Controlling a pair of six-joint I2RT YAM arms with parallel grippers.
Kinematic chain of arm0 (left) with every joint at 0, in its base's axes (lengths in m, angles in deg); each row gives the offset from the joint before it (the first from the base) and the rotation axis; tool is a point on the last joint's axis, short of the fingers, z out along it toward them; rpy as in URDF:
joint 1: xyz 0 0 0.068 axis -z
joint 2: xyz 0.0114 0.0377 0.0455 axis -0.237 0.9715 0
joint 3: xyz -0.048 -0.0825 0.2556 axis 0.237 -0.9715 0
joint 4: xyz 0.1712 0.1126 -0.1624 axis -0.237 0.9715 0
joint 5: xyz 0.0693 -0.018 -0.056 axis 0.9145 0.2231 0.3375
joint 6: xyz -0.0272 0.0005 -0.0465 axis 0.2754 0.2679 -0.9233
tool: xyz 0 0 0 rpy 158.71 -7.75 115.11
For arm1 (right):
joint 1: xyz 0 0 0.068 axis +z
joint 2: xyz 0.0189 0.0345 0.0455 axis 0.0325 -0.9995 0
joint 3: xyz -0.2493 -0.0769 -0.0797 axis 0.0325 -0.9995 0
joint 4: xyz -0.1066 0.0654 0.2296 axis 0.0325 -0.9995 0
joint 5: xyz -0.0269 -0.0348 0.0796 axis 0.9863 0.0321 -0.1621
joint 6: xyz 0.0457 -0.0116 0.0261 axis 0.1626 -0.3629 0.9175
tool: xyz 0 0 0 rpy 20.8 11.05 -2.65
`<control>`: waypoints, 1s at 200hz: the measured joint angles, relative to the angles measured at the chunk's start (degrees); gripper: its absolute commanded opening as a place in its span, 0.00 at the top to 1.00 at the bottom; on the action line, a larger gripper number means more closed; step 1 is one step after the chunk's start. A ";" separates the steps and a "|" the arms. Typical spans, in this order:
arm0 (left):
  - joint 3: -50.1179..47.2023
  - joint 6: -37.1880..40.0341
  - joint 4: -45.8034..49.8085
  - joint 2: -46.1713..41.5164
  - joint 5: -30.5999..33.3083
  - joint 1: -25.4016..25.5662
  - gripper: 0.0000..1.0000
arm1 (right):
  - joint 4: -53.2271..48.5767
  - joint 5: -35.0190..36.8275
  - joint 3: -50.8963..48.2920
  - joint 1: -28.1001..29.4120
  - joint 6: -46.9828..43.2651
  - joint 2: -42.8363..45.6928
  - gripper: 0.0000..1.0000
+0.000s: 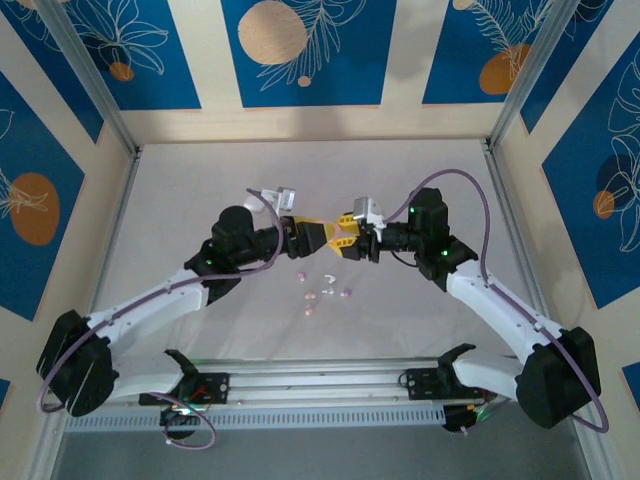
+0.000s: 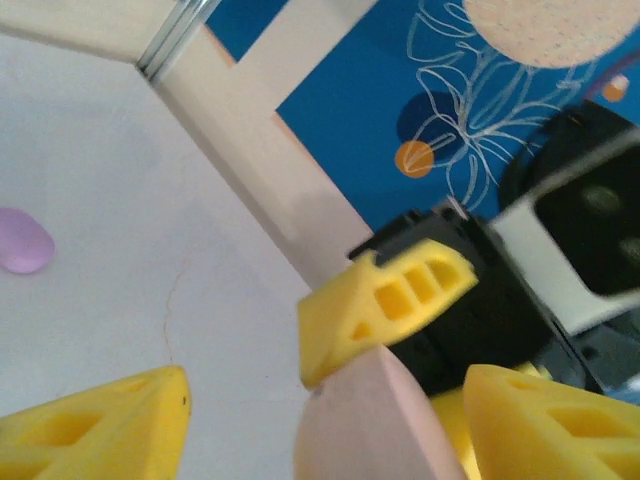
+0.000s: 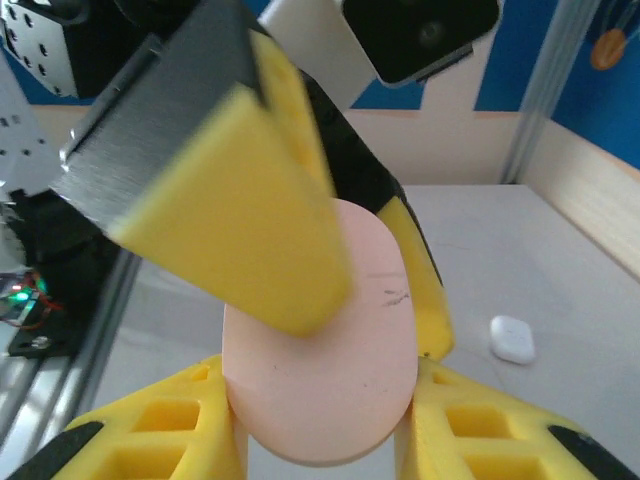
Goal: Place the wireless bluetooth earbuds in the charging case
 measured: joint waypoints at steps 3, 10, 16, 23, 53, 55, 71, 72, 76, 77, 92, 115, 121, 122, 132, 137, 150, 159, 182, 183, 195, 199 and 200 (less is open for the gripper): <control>0.00 1.55 0.46 -0.50 -0.39 0.00 0.21 | -0.39 -0.50 0.31 -0.13 0.02 -0.15 0.67; 0.00 5.66 1.38 -1.64 -1.46 0.00 0.20 | -1.42 -1.84 1.03 -0.44 0.31 -0.68 0.68; 0.00 9.09 2.19 -2.51 -2.36 0.00 0.20 | -2.47 -3.04 1.60 -0.68 0.46 -1.14 0.68; -0.02 12.98 3.10 -3.48 -3.32 0.02 0.20 | -3.45 -4.17 2.08 -0.79 0.70 -1.60 0.68; -0.90 28.37 4.98 -6.69 -6.60 0.00 0.23 | -6.47 -8.13 3.34 -1.07 1.31 -3.02 0.68; -1.01 29.22 5.09 -6.82 -6.78 0.00 0.23 | -6.60 -8.37 3.41 -1.07 1.29 -3.06 0.68; -1.33 34.84 6.36 -7.28 -7.26 0.00 0.26 | -7.43 -9.97 3.91 -1.07 1.49 -3.32 0.68; -1.36 35.21 6.45 -7.28 -7.26 0.02 0.26 | -7.45 -10.08 3.96 -1.07 1.53 -3.32 0.68; -1.38 36.35 6.80 -7.28 -7.30 0.02 0.27 | -7.63 -10.36 4.04 -1.07 1.55 -3.32 0.68; -1.38 36.79 6.93 -7.28 -7.30 0.00 0.27 | -7.65 -10.45 4.07 -1.07 1.62 -3.32 0.68; -1.51 40.30 8.00 -7.28 -7.32 0.00 0.30 | -7.80 -11.65 4.35 -1.07 1.86 -3.32 0.68; -1.57 43.65 8.48 -6.95 -7.39 0.00 0.38 | -8.13 -12.68 4.55 -1.07 1.88 -3.32 0.68; -1.57 43.91 8.50 -6.84 -7.39 0.00 0.39 | -8.22 -12.81 4.57 -1.07 1.88 -3.32 0.68; -1.57 44.13 8.50 -6.82 -7.39 0.02 0.39 | -8.22 -12.83 4.57 -1.07 1.88 -3.32 0.68; -1.57 44.41 8.28 -6.62 -7.45 0.00 0.42 | -8.41 -12.98 4.57 -1.07 1.86 -3.32 0.68; -1.57 44.65 8.17 -6.58 -7.48 0.00 0.43 | -8.59 -13.00 4.57 -1.07 1.84 -3.32 0.68; -1.75 44.63 7.30 -6.58 -7.89 0.00 0.45 | -9.01 -13.14 4.57 -1.07 1.81 -3.32 0.68; -1.84 44.41 6.78 -6.58 -8.24 0.00 0.47 | -9.22 -13.14 4.57 -1.07 1.79 -3.32 0.68; -1.84 44.33 6.29 -6.29 -8.74 0.00 0.52 | -9.38 -13.27 4.57 -1.05 1.62 -3.32 0.67; -1.84 44.33 6.25 -6.29 -8.76 0.00 0.52 | -9.40 -13.31 4.57 -1.05 1.62 -3.32 0.67; -1.84 44.00 6.19 -5.90 -8.98 -0.04 0.54 | -9.55 -13.42 4.57 -1.01 1.42 -3.32 0.67; -1.84 43.95 6.16 -5.79 -9.11 -0.04 0.54 | -9.55 -13.46 4.57 -0.98 1.42 -3.32 0.67; -1.84 43.85 6.16 -5.75 -9.14 -0.04 0.54 | -9.55 -13.46 4.57 -0.98 1.40 -3.32 0.67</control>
